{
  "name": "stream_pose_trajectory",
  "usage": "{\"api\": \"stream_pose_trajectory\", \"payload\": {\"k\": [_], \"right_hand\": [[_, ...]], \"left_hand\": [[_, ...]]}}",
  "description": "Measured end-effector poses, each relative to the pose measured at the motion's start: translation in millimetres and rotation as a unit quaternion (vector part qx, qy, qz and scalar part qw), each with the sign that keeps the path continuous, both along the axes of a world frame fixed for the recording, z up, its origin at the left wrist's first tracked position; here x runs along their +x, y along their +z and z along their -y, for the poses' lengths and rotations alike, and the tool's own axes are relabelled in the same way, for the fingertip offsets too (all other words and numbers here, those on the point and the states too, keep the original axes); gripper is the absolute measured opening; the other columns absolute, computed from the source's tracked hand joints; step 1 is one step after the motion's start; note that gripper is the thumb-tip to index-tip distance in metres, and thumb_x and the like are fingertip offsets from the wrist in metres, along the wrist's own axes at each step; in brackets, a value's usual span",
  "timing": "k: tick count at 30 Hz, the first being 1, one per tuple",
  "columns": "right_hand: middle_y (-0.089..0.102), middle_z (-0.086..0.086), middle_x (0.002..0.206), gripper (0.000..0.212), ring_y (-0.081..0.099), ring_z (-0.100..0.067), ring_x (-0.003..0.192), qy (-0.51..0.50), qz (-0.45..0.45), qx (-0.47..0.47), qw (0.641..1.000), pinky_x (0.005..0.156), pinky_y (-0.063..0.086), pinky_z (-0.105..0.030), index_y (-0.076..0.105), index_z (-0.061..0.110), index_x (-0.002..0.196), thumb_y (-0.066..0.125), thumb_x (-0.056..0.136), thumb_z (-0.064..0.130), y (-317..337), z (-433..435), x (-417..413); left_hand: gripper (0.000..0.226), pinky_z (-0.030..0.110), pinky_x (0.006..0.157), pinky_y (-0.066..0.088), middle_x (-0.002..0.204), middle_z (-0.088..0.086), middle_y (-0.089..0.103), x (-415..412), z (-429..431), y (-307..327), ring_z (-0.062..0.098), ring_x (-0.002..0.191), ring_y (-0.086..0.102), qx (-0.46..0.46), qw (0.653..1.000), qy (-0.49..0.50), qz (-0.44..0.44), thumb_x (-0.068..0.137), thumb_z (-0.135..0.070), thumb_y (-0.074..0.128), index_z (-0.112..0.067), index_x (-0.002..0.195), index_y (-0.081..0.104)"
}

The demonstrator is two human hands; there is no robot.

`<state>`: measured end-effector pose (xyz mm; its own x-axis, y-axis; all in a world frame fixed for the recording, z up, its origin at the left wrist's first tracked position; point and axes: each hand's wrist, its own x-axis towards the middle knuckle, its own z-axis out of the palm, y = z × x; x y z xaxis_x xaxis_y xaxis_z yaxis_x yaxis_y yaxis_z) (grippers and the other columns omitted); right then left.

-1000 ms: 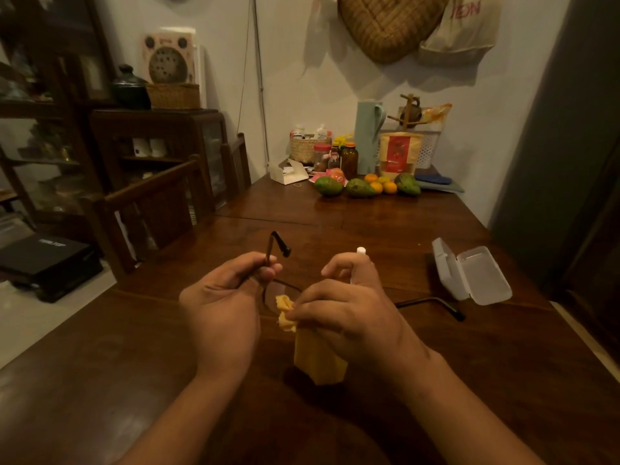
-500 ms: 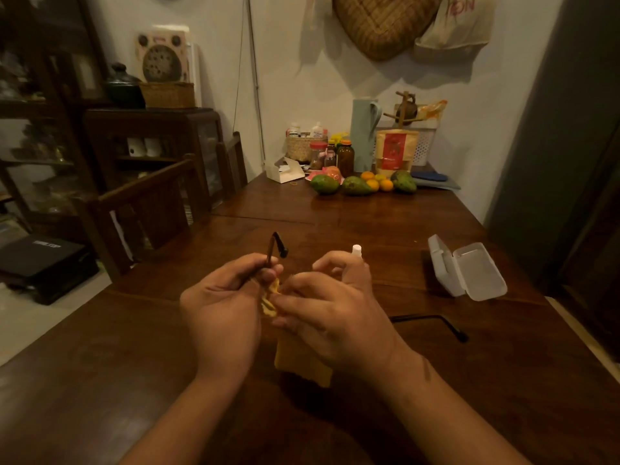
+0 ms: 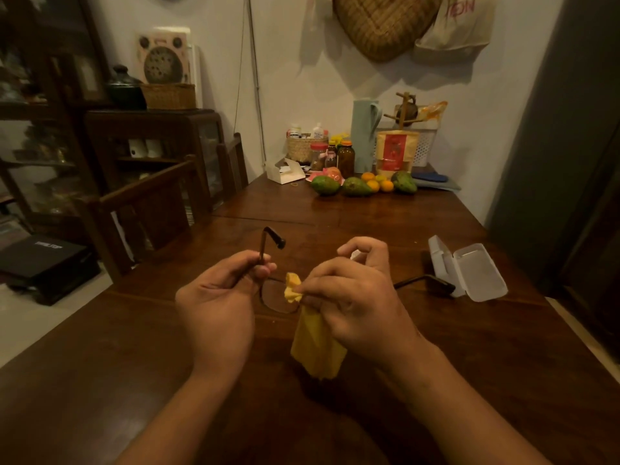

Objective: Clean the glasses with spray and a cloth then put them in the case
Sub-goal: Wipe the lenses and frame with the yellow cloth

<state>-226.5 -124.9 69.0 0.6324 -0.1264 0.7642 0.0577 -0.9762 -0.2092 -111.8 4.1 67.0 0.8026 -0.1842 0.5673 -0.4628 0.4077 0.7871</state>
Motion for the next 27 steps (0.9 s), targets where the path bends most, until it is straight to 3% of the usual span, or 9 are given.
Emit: {"api": "stream_pose_trajectory", "payload": {"k": [5, 9, 15, 19, 22, 27], "right_hand": [[0.072, 0.01, 0.108, 0.03, 0.046, -0.028, 0.112, -0.031, -0.031, -0.047, 0.998, 0.081, 0.035, -0.038, 0.078, 0.027, 0.106, 0.057, 0.091, 0.041, -5, -7, 6], [0.069, 0.008, 0.118, 0.033, 0.037, -0.023, 0.118, 0.007, -0.09, -0.089, 0.992, 0.085, 0.031, -0.037, 0.074, 0.028, 0.114, 0.059, 0.089, 0.044, -9, -10, 5], [0.072, 0.014, 0.106, 0.021, 0.037, -0.02, 0.119, 0.049, -0.111, -0.07, 0.99, 0.084, 0.037, -0.039, 0.076, 0.03, 0.105, 0.066, 0.088, 0.034, -5, -4, 2], [0.073, 0.014, 0.099, 0.02, 0.041, -0.017, 0.115, 0.047, -0.068, -0.023, 0.996, 0.085, 0.033, -0.034, 0.079, 0.028, 0.101, 0.067, 0.086, 0.034, 1, 4, -2], [0.073, 0.013, 0.099, 0.018, 0.038, -0.005, 0.113, 0.029, -0.021, -0.012, 0.999, 0.089, 0.027, -0.024, 0.078, 0.025, 0.101, 0.068, 0.086, 0.029, 4, 6, -3], [0.073, 0.01, 0.107, 0.02, 0.045, -0.025, 0.118, -0.007, -0.087, -0.105, 0.991, 0.084, 0.039, -0.042, 0.077, 0.027, 0.106, 0.075, 0.086, 0.031, -4, -5, 0]], "left_hand": [[0.037, 0.018, 0.065, 0.057, 0.083, -0.004, 0.076, -2, 0, -3, 0.013, 0.075, 0.074, 0.007, 1.0, -0.009, 0.006, 0.079, 0.01, 0.066, -0.025, 0.087, 0.076], [0.041, 0.02, 0.062, 0.057, 0.079, -0.002, 0.076, -1, 3, -3, 0.014, 0.072, 0.074, 0.007, 1.0, -0.016, -0.024, 0.079, 0.012, 0.065, -0.027, 0.08, 0.077], [0.037, 0.019, 0.065, 0.057, 0.079, -0.008, 0.076, -1, 1, 0, 0.011, 0.073, 0.073, 0.021, 1.0, 0.001, -0.011, 0.078, 0.013, 0.065, -0.023, 0.084, 0.073], [0.034, 0.017, 0.066, 0.057, 0.077, -0.013, 0.075, -4, 2, 1, 0.007, 0.072, 0.073, 0.024, 1.0, 0.004, -0.001, 0.078, 0.014, 0.064, -0.019, 0.084, 0.072], [0.031, 0.016, 0.066, 0.056, 0.078, -0.012, 0.075, -4, 3, 0, 0.008, 0.072, 0.073, 0.021, 1.0, 0.004, 0.003, 0.079, 0.014, 0.064, -0.014, 0.086, 0.073], [0.043, 0.019, 0.065, 0.058, 0.08, -0.01, 0.076, -6, 2, -1, 0.011, 0.075, 0.073, 0.037, 0.999, 0.003, 0.013, 0.079, 0.013, 0.064, -0.029, 0.081, 0.073]]}}
